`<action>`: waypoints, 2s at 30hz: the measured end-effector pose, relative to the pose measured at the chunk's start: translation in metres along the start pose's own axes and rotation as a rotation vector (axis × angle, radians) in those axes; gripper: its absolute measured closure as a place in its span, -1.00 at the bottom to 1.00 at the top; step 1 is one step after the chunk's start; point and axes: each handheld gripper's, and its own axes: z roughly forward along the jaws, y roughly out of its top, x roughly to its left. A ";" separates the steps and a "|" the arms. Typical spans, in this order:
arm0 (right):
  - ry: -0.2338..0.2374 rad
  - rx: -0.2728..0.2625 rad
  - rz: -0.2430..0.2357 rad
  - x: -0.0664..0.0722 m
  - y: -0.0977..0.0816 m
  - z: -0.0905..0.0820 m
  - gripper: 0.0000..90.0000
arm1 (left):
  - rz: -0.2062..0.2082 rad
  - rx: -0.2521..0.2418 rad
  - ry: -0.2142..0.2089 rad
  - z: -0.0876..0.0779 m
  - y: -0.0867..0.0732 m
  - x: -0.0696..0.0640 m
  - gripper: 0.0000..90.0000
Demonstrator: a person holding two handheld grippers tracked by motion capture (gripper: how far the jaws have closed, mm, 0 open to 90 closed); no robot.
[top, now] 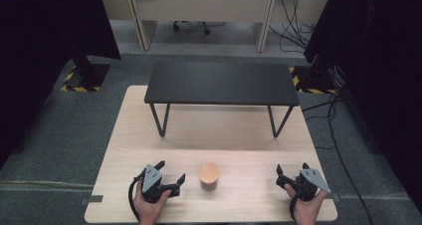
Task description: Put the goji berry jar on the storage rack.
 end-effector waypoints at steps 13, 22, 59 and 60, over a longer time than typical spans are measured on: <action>-0.005 0.003 0.002 0.001 0.001 0.000 -0.93 | 0.070 0.007 -0.102 -0.001 0.001 0.009 -0.86; 0.000 0.011 0.005 -0.001 0.002 0.002 -0.93 | 0.181 0.020 -0.217 0.008 0.005 -0.001 -0.82; 0.016 0.022 0.004 -0.004 0.004 0.003 -0.89 | 0.273 0.146 -0.274 0.069 0.040 -0.041 -0.48; 0.015 0.022 0.003 -0.004 0.004 0.003 -0.89 | 0.274 0.146 -0.273 0.069 0.040 -0.042 -0.47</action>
